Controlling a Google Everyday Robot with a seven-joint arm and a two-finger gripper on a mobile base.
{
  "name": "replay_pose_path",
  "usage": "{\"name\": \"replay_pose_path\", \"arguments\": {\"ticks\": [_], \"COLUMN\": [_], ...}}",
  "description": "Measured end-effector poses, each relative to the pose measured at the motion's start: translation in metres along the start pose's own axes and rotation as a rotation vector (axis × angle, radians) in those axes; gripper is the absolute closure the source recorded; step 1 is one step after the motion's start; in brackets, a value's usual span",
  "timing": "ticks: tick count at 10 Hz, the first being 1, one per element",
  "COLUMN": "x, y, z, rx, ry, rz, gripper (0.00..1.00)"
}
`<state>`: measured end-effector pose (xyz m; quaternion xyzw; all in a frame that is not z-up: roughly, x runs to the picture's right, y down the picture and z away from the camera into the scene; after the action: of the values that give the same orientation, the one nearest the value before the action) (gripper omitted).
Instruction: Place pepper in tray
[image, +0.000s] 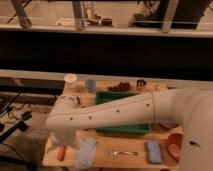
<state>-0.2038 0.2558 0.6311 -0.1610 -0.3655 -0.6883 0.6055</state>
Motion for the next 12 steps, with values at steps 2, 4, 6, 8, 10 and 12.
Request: {"name": "replay_pose_path", "arguments": {"ticks": [2,4,6,8,10,12], "x": [0.007,0.015,0.019,0.022,0.021,0.022], "y": [-0.027,-0.028,-0.025,-0.012,-0.012,-0.021], "z": [0.012,0.027,0.044,0.058,0.069,0.083], "rx": [0.000,-0.016,-0.026,-0.036,-0.046,-0.058], "ry": [-0.003,-0.007,-0.021,-0.039,-0.059,-0.081], "rz": [-0.047,-0.063,-0.066,-0.048,-0.051,-0.059], "gripper": [0.20,0.20,0.20,0.20,0.20,0.20]}}
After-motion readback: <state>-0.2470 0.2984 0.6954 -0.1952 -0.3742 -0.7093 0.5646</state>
